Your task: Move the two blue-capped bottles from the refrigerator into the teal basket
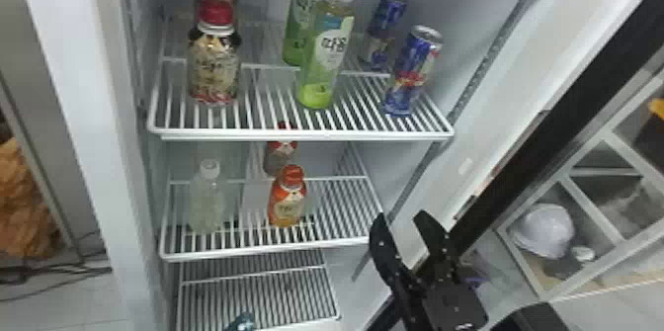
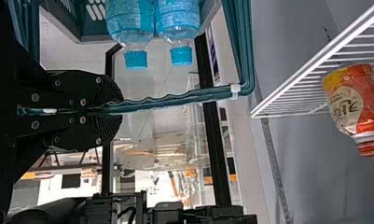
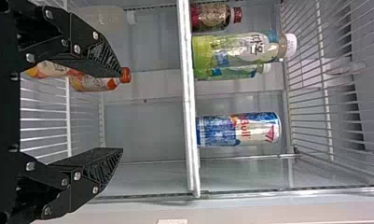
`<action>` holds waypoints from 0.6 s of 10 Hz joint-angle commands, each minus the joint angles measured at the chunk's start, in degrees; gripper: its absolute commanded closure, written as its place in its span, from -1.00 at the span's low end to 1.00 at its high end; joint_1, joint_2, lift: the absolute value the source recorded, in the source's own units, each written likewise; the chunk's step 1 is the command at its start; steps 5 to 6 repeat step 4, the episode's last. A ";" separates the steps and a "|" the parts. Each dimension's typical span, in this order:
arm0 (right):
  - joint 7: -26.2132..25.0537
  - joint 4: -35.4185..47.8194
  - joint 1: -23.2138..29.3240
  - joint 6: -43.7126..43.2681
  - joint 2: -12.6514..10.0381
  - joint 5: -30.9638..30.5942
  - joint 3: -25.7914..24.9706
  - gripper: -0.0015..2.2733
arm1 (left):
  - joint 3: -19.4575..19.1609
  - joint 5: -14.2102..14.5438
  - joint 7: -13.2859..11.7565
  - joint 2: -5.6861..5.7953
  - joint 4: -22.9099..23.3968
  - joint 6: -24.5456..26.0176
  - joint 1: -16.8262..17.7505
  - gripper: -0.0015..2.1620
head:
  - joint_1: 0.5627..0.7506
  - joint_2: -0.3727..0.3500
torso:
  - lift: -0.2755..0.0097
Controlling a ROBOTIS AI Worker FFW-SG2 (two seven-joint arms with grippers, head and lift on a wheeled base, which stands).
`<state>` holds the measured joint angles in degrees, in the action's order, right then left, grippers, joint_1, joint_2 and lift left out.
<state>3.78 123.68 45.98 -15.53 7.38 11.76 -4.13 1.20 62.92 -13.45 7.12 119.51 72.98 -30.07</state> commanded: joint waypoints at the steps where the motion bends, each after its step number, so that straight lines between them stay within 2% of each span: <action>1: 0.00 -0.01 0.00 -0.22 0.00 0.02 0.00 -0.56 | 0.03 0.01 0.00 0.00 0.09 0.00 -0.02 0.03 | 0.41 -0.94 | -0.02; 6: -0.09 -0.15 -0.14 -0.22 0.09 -0.07 0.00 -0.56 | 0.03 -0.08 0.00 0.00 0.09 0.00 -0.02 0.03 | 0.41 -0.94 | -0.02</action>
